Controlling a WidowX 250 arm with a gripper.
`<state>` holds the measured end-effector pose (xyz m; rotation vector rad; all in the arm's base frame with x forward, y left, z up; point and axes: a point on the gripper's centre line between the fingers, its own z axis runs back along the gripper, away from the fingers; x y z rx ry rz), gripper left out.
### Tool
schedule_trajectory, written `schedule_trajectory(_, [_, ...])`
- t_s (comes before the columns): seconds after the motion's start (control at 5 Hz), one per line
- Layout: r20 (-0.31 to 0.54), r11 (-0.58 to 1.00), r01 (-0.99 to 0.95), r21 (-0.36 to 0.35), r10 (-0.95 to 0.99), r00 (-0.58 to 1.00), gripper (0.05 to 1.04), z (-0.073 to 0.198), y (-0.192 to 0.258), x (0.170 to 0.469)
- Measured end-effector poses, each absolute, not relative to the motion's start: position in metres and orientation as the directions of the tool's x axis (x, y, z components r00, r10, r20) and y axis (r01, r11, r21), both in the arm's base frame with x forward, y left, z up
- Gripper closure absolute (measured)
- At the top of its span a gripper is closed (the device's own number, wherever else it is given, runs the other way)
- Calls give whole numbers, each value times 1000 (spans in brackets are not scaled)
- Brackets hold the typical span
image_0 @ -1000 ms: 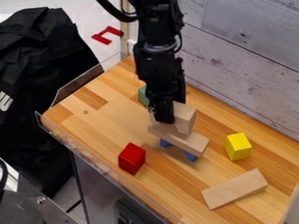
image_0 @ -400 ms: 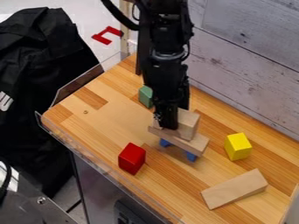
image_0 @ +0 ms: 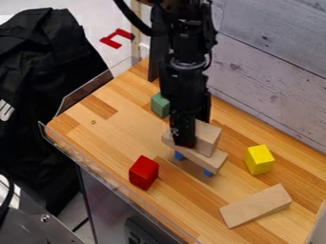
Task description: Put the arch block on the rectangle block
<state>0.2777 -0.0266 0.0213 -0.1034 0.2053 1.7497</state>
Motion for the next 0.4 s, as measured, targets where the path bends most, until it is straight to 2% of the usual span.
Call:
schedule_trajectory(0.2, [-209, -215, -973, 86, 951, -228, 83, 31, -26, 286])
schedule_trajectory(0.4, [-270, -266, -962, 69, 923, -274, 83, 52, -22, 301])
